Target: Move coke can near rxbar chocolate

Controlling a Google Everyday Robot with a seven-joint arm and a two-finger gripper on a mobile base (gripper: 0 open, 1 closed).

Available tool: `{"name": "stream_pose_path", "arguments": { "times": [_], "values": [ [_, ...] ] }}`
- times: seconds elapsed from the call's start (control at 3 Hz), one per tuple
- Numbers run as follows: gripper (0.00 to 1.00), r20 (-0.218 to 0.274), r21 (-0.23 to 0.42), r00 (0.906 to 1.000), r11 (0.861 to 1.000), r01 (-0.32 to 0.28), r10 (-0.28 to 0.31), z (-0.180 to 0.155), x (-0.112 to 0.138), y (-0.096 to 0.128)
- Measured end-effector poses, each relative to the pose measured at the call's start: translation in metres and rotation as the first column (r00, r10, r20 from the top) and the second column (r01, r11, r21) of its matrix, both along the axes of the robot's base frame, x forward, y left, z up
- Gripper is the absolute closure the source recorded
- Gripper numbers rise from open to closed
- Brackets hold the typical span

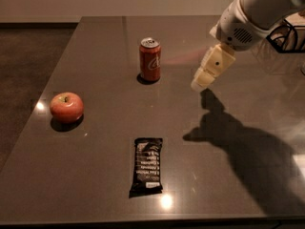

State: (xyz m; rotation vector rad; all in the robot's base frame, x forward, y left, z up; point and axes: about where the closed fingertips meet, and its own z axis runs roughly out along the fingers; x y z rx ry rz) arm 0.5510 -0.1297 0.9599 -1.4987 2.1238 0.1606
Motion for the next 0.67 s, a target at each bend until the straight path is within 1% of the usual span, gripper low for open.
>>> {"name": "stream_pose_path", "arguments": {
  "times": [0.33, 0.67],
  "values": [
    [0.00, 0.002, 0.066, 0.9998, 0.998, 0.021, -0.022, -0.009, 0.025, 0.023],
    [0.00, 0.011, 0.130, 0.9990, 0.991, 0.041, -0.042, -0.016, 0.047, 0.048]
  ]
}}
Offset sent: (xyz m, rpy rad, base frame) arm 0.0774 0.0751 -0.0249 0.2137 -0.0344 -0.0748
